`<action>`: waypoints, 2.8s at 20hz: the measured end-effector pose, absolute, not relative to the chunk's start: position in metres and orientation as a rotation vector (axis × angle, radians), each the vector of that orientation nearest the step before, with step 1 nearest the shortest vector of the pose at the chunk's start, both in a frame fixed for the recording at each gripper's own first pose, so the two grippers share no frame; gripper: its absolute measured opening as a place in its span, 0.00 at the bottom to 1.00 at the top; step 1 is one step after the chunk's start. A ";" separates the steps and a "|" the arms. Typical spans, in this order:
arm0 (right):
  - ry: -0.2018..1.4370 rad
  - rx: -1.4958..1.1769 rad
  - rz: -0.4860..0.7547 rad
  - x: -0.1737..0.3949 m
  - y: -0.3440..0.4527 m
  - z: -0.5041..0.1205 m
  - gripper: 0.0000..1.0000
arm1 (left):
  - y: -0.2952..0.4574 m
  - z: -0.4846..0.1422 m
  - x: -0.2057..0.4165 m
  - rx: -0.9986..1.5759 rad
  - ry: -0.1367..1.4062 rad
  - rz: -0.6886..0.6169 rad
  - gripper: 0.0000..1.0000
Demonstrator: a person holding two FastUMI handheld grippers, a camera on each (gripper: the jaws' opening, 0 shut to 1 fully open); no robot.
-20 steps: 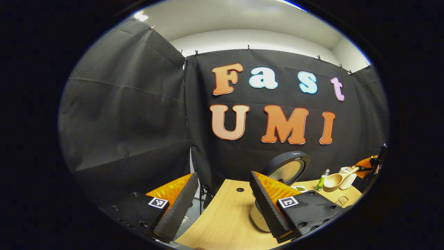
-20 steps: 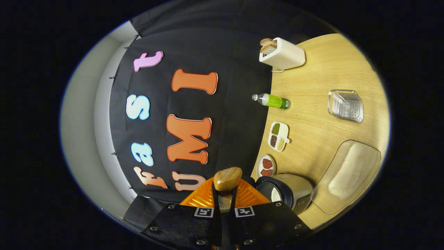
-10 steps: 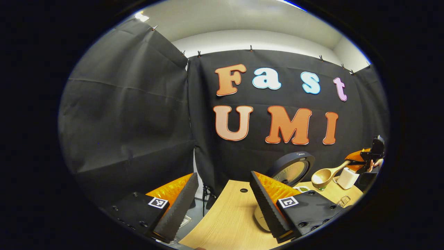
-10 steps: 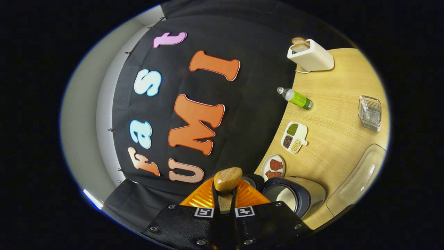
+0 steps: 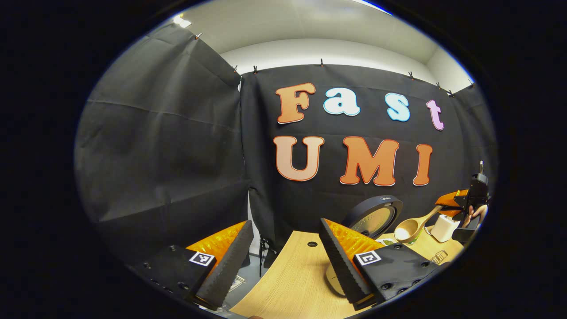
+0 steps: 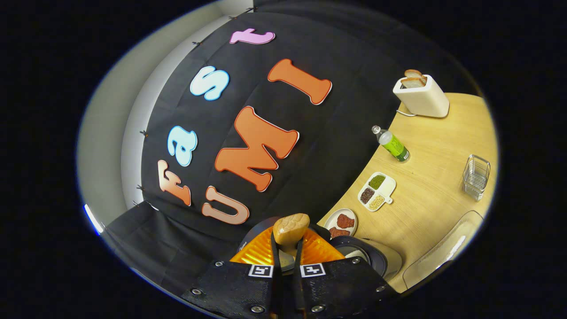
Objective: Close the left gripper, press the button to open the rice cooker; take a wooden spoon from the chopstick holder with the right hand, scoop a spoonful of rice and pour it into the rice cooker, then put the wooden spoon back into the chopstick holder.
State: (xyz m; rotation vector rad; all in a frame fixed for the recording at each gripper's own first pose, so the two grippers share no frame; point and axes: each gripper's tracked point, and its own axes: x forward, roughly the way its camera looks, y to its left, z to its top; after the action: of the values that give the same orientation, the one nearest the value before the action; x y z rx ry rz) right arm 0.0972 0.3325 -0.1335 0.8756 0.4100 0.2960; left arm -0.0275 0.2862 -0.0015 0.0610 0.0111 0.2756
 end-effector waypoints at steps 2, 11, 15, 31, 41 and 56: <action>0.394 0.836 0.312 0.098 0.339 -0.128 0.08 | 0.288 -0.002 -0.029 0.059 0.012 0.278 0.99; 0.318 0.610 0.352 0.099 0.362 -0.114 0.08 | 0.301 0.005 -0.030 0.053 0.000 0.297 1.00; 0.274 0.513 0.372 0.096 0.372 -0.103 0.08 | 0.304 0.003 -0.031 0.064 0.003 0.296 1.00; 0.187 0.114 0.473 0.077 0.425 -0.091 0.08 | 0.322 -0.002 -0.032 0.050 0.000 0.308 1.00; 0.155 -0.102 0.557 0.068 0.447 -0.112 0.08 | 0.325 -0.002 -0.025 0.060 0.001 0.309 0.99; 0.272 0.344 0.475 0.073 0.321 -0.101 0.08 | 0.264 0.017 -0.017 0.067 -0.028 0.283 0.98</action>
State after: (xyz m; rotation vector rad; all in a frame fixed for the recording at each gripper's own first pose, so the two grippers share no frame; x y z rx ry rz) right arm 0.0726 0.3209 -0.1014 0.3440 0.2720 0.4750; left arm -0.0168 0.2637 0.0165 0.0668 -0.0281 0.2834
